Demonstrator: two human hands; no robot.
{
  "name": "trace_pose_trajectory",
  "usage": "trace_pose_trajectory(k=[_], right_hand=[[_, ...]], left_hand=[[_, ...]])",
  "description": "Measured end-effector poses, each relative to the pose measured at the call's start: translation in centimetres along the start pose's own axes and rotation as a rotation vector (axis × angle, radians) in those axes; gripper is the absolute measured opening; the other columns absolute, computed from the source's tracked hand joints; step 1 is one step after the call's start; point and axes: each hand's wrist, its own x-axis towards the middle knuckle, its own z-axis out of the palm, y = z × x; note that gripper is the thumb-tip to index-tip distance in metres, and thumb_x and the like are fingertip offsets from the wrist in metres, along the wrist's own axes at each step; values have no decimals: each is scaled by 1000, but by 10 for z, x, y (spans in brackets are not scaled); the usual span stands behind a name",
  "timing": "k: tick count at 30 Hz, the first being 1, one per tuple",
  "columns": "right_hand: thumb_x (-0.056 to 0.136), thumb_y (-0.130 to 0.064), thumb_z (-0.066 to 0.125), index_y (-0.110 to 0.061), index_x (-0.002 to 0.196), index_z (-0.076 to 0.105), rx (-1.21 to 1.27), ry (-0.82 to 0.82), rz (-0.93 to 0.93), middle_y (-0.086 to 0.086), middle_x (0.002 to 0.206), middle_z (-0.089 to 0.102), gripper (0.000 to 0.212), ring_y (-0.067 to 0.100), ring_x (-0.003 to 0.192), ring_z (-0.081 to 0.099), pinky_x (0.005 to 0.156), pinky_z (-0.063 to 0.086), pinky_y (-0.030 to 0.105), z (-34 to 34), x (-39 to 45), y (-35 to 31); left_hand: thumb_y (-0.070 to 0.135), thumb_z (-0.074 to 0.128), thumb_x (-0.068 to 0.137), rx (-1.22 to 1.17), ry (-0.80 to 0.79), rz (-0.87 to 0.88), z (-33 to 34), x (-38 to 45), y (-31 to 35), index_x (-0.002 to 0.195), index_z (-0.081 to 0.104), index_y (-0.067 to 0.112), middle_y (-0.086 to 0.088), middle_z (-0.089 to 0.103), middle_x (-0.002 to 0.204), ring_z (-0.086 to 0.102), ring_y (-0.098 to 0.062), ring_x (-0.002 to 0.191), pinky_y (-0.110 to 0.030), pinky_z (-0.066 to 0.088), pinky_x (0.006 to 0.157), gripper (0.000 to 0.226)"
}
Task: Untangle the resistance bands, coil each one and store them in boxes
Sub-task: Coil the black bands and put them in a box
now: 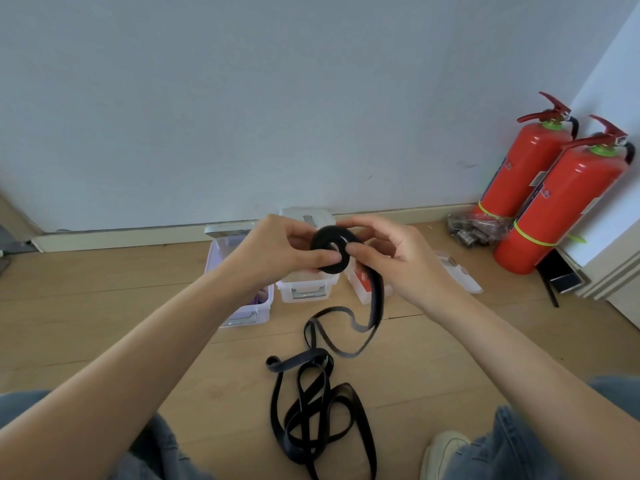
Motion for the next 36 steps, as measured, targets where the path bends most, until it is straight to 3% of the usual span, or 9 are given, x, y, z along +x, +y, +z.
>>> trace_pose_trajectory(k=[5,8,11,15,20,22,26,31,36], right_hand=[[85,-12,65,-12,101,49,216,67,26,9,73,69,22,17,60,65,53,50,21,2,-1,-1],[83,-15,68,-10,106,49,269,71,26,8,79,72,30,18,66,69,58,52,18,11,-3,-2],[84,-11,65,-4,110,41,336,96,36,10,85,73,36,20,72,71,66,56,24,21,-3,1],[84,-11,65,-7,104,47,187,91,50,10,80,72,27,21,68,69,67,58,29,12,-3,6],[79,-7,71,-10,100,64,-100,-94,39,2,76,70,23,15,63,67,65,57,25,1,-4,6],[79,-6,71,-14,105,67,-138,-132,40,0,82,68,27,13,64,67,67,56,24,2,-5,5],[82,-4,65,-15,116,63,118,-10,52,5,85,69,35,13,72,70,68,52,17,0,-3,0],[82,-8,67,-7,98,51,315,181,61,9,83,72,23,17,70,70,60,53,20,14,-3,-6],[77,-10,72,-2,98,54,235,267,83,9,88,72,29,18,81,70,77,57,35,28,-2,-2]], left_hand=[[17,76,72,-146,86,25,3,-2,1,86,71,18,3,75,80,70,-7,75,-10,50,62,15],[19,74,72,-397,210,10,5,1,3,88,70,10,-3,74,83,70,-11,79,-14,52,68,19],[21,72,73,-534,213,-32,17,3,1,96,66,5,-13,72,95,69,-22,87,-26,54,81,28],[22,73,77,-140,188,12,13,6,2,86,66,16,-1,72,87,67,-17,87,-27,50,82,13],[24,76,73,378,-149,25,-5,4,2,82,64,25,9,69,74,63,3,62,-11,47,61,15],[23,75,75,442,-205,52,-3,2,0,83,66,24,6,69,77,65,-1,64,-10,50,60,12],[19,76,72,16,0,10,-5,3,2,82,69,16,3,71,72,69,-10,67,-20,56,60,13],[19,70,80,-393,221,-16,8,5,6,89,66,10,-1,71,82,69,-6,71,-19,54,61,13],[20,68,83,-459,290,-67,27,7,1,88,63,13,-4,70,89,67,-13,84,-23,56,74,9]])
